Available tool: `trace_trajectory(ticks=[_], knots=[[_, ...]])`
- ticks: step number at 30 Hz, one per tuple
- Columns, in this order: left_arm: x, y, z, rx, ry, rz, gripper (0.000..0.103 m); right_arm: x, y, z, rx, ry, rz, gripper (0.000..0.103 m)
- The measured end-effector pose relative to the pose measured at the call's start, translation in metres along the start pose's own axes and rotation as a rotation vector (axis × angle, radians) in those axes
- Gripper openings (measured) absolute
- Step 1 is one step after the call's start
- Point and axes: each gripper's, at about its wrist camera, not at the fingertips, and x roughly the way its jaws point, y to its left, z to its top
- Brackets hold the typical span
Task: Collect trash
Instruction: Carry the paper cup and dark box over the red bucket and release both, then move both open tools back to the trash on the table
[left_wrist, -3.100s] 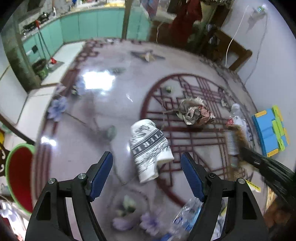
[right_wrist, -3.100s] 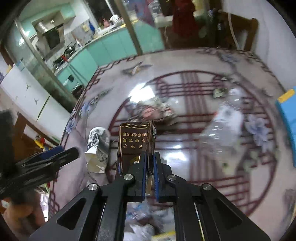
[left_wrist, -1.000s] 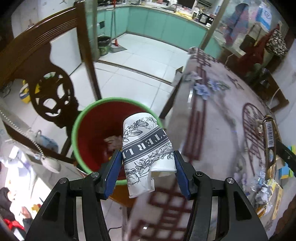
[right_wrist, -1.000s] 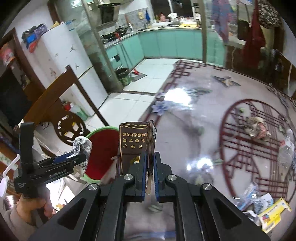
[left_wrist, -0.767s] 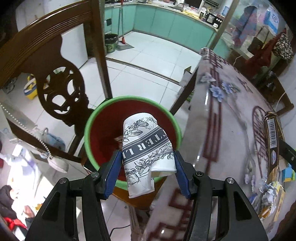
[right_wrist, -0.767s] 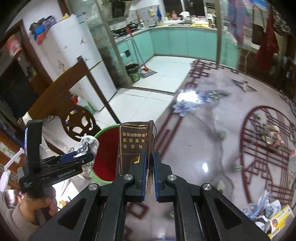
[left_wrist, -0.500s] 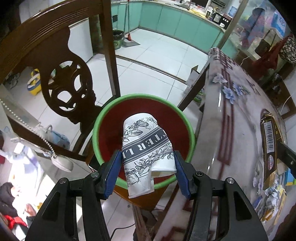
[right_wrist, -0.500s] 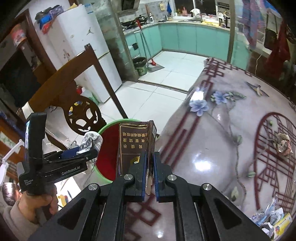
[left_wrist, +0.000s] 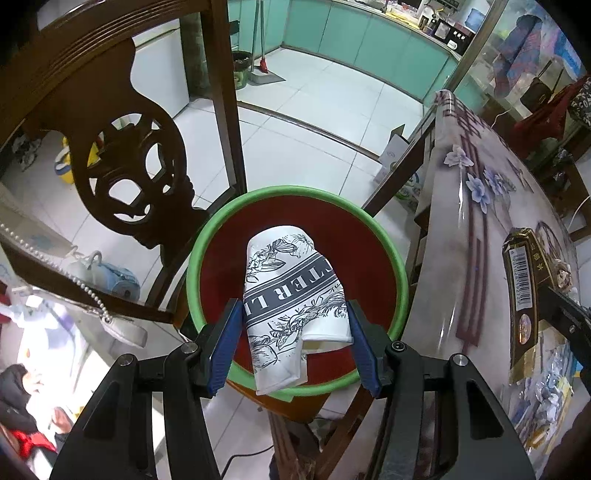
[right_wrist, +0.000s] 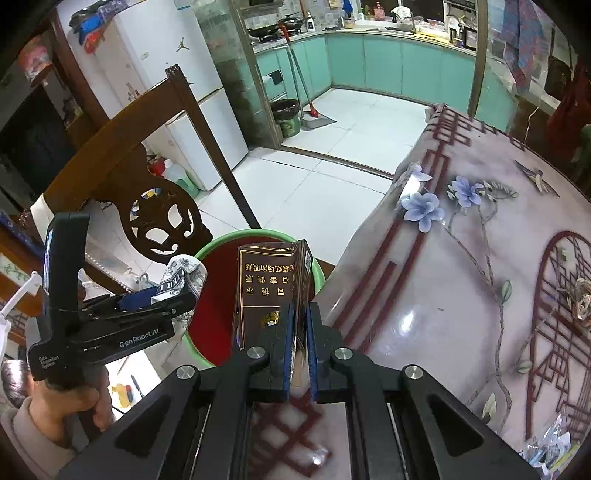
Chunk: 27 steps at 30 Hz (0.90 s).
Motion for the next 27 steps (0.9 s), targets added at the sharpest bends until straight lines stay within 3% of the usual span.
trace_trajectory(ticks=[3,5,6,7,9,20,27], knots=[[0.002,-0.001,0.004,-0.003,-0.003,0.004,0.057,0.002,-0.001,0.002,0.005,-0.020,0.023,0.008],[0.003,-0.001,0.006,-0.016,-0.008,0.004,0.069,0.003,-0.001,0.002,0.000,-0.023,0.046,0.012],[0.002,-0.001,0.007,-0.022,-0.014,0.001,0.080,0.003,-0.001,0.002,-0.003,-0.022,0.047,0.024],[0.001,-0.001,0.007,-0.024,-0.019,0.001,0.082,0.002,-0.002,0.002,-0.001,-0.027,0.048,0.036],[0.000,-0.004,0.007,-0.020,-0.022,0.000,0.082,-0.003,-0.005,0.002,0.021,-0.054,0.054,0.046],[-0.019,-0.034,0.004,0.025,-0.044,-0.028,0.082,-0.038,-0.046,-0.013,0.151,-0.059,0.098,0.048],[-0.026,-0.082,-0.003,0.111,-0.051,-0.069,0.082,-0.088,-0.117,-0.042,0.251,-0.085,-0.020,0.048]])
